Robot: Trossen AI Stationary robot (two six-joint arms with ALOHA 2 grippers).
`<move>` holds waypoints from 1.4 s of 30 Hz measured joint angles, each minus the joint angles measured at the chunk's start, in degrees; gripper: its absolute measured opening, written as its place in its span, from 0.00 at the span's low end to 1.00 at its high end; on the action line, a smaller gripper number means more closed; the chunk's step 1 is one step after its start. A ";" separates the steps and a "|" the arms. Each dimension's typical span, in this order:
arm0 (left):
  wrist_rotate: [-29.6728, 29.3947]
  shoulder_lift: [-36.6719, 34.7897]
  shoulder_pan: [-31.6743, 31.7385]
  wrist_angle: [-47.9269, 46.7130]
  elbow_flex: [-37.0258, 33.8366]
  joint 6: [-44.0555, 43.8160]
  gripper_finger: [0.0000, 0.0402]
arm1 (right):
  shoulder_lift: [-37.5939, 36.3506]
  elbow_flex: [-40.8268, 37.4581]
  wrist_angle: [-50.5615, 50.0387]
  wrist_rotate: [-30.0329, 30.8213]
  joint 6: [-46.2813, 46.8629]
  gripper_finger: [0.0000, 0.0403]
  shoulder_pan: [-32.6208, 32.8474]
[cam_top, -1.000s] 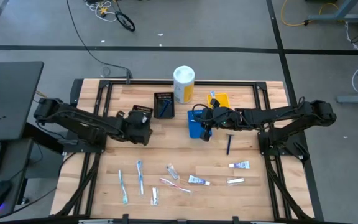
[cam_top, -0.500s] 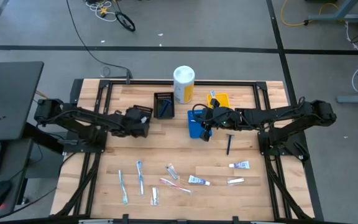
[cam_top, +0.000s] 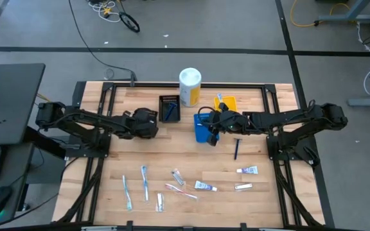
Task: Pick & Place Travel size toiletries
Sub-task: Put the blue razor into the right black bin
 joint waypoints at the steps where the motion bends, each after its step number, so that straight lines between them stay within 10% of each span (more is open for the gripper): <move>1: 0.02 0.00 0.00 0.36 0.00 0.06 0.47 | 0.00 0.00 -1.58 0.58 2.33 0.18 -0.01; 15: -1.27 0.00 0.02 4.00 0.00 6.71 0.43 | 0.00 0.00 -35.35 1.17 50.95 0.18 -0.01; 27: -1.27 0.00 0.00 13.33 0.00 20.96 0.43 | 0.00 -9.30 -41.19 -14.06 90.52 0.18 6.67; 42: 7.45 0.01 3.28 28.81 0.00 38.21 0.43 | 0.02 -18.56 -27.26 -13.29 96.76 0.18 9.17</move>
